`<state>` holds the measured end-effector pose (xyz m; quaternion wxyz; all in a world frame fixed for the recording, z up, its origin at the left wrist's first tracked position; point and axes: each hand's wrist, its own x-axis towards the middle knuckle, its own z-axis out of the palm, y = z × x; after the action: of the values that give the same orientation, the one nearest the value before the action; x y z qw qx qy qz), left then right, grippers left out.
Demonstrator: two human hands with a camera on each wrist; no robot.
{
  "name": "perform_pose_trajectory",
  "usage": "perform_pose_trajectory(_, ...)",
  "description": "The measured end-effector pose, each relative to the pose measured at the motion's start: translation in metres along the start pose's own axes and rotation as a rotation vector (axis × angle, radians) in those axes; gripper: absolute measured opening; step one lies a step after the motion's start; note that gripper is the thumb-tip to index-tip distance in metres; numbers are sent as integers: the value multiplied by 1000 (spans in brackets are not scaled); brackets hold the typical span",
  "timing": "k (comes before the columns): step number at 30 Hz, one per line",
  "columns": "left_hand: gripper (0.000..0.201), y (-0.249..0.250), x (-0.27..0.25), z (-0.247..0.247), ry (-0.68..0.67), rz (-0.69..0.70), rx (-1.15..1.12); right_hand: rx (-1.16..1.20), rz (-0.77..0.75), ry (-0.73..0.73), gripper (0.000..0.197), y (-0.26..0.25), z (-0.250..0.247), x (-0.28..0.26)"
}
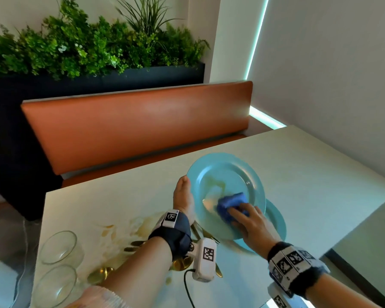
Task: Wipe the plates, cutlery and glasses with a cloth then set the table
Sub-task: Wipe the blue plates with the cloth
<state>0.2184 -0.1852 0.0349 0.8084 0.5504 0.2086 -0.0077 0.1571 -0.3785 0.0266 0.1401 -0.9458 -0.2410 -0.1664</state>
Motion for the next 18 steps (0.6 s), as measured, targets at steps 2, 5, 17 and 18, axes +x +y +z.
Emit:
perform_pose_trajectory(2,26,-1,1,7,-11,44,50,16,-140,-56,37,28,-6,-7)
perform_pose_trajectory(5,28,-1,0,22,-45,97,114,29,-70,-15,23,73,-27,9)
perform_pose_trajectory(17,27,3,-1,52,-121,169,105,95,-202,-42,24,99,-26,6)
perform_pose_trajectory(18,27,2,0,52,-123,172,106,84,-140,-2,26,109,-29,15)
